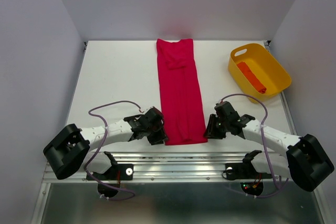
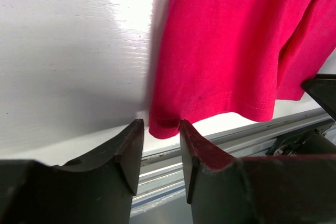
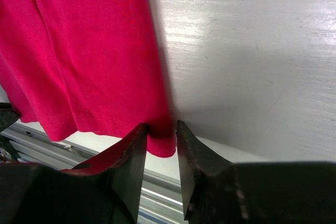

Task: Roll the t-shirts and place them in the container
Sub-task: Roll the T-shirt to the center of the board.

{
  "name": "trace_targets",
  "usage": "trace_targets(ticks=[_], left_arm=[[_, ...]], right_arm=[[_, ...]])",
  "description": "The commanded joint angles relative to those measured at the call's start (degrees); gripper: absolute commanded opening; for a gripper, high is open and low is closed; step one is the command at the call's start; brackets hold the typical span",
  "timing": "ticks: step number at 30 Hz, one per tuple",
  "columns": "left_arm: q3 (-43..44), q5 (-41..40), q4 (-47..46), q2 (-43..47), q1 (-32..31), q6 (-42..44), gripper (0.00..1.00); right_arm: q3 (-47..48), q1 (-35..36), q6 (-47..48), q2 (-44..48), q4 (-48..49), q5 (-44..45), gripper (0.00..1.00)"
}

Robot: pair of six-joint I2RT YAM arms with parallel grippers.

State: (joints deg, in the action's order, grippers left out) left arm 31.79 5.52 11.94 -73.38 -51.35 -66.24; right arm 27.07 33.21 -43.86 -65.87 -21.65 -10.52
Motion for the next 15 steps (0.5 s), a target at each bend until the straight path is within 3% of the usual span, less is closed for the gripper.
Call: trace_targets(ticks=[1,5,11,15], left_arm=[[-0.6,-0.6,-0.8,-0.2,-0.8,-0.6,0.43],[-0.3,-0.7,-0.8,-0.3,-0.9,-0.6,0.36],[-0.3,-0.6,-0.8,-0.6,-1.3,-0.9,0.3],[0.0,-0.6,-0.8,-0.6,-1.4,-0.8,0.16]], right_arm=[[-0.4,0.7,-0.1,1.0,-0.5,0.7,0.31],[-0.2,0.7,-0.1,1.3,-0.5,0.1,0.24],[-0.4,0.7,0.0,2.0,-0.9,-0.4,0.24],[-0.4,0.7,-0.3,2.5,-0.8,-1.1,0.24]])
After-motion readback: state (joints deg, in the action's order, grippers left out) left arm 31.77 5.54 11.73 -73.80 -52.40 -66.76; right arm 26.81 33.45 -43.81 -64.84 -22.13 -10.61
